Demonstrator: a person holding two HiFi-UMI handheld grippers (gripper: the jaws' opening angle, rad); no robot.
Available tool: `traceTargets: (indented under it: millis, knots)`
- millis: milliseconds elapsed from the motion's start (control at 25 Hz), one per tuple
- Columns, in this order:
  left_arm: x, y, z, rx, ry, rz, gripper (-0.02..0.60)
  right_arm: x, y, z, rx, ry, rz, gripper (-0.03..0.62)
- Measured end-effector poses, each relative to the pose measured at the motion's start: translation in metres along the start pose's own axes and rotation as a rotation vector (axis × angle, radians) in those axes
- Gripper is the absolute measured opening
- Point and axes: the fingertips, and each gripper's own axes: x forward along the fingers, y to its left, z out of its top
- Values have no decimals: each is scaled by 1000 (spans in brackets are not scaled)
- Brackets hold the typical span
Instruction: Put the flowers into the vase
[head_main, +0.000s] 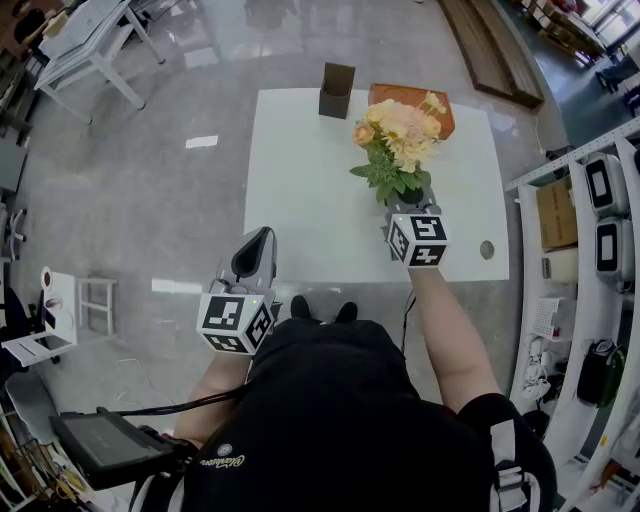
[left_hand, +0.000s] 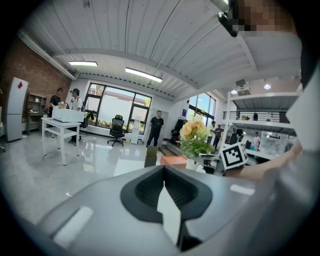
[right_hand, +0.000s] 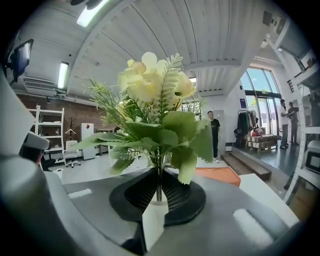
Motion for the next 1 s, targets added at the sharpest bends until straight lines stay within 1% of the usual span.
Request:
traceTargets:
  millis: [120, 280, 440, 680, 1000]
  knots:
    - [1, 0, -2, -2, 4, 0, 6, 2, -1, -12, -5, 42, 3, 32]
    - [1, 0, -3, -3, 5, -3, 6, 4, 1, -13, -9, 73, 19, 32]
    - [3, -3, -2, -3, 5, -9, 6, 4, 0, -12, -8, 75, 20, 38]
    - [1, -2, -2, -3, 2, -5, 6, 2, -1, -11, -14, 69, 13, 71]
    - [-1, 1, -3, -9, -2, 0, 6, 2, -4, -13, -17, 80, -2, 86]
